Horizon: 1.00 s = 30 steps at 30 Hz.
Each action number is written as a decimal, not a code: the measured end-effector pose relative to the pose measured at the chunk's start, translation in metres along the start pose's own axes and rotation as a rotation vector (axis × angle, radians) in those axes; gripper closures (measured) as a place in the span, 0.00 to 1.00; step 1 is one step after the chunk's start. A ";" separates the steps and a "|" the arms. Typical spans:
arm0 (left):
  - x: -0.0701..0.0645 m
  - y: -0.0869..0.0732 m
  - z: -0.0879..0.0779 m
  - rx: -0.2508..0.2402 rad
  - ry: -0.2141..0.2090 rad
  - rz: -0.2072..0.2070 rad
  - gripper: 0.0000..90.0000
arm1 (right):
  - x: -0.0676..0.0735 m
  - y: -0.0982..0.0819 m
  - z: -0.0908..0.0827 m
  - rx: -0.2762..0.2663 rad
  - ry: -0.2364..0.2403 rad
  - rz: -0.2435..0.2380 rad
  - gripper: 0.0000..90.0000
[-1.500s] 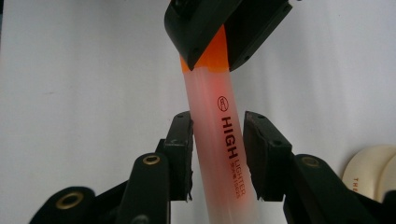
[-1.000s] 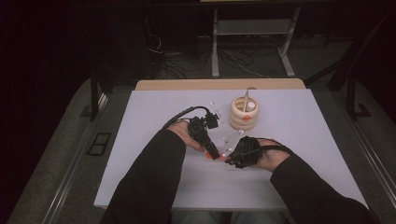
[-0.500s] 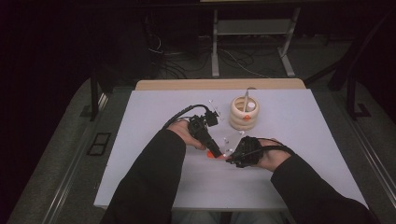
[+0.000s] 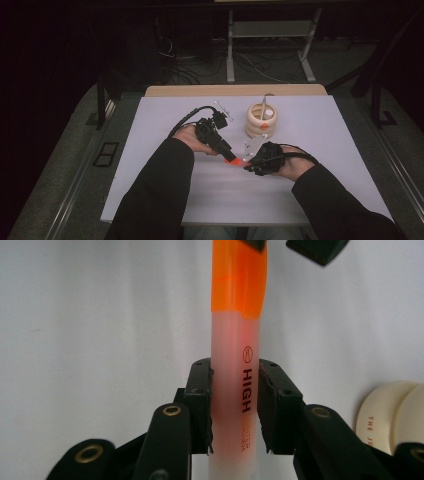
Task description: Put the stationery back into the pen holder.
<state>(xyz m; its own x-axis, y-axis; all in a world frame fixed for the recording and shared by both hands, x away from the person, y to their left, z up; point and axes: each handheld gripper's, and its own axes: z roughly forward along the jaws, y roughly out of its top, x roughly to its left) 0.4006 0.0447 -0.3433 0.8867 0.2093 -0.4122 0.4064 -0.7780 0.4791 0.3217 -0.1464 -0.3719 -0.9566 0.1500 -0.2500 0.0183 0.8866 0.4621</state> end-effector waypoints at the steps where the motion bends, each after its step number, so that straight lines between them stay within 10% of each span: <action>1: 0.000 -0.001 -0.002 0.000 0.009 0.002 0.45 | -0.001 -0.001 0.000 -0.006 0.008 0.012 0.76; 30: -0.005 -0.032 -0.033 -0.212 0.144 -0.009 0.28 | -0.037 -0.028 -0.027 -0.156 0.004 0.261 0.76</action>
<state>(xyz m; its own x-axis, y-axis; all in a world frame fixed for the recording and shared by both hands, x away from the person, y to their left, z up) 0.3904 0.0886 -0.3311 0.8990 0.3099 -0.3095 0.4380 -0.6372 0.6342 0.3483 -0.1882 -0.3528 -0.9265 0.3619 -0.1029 0.2187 0.7406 0.6353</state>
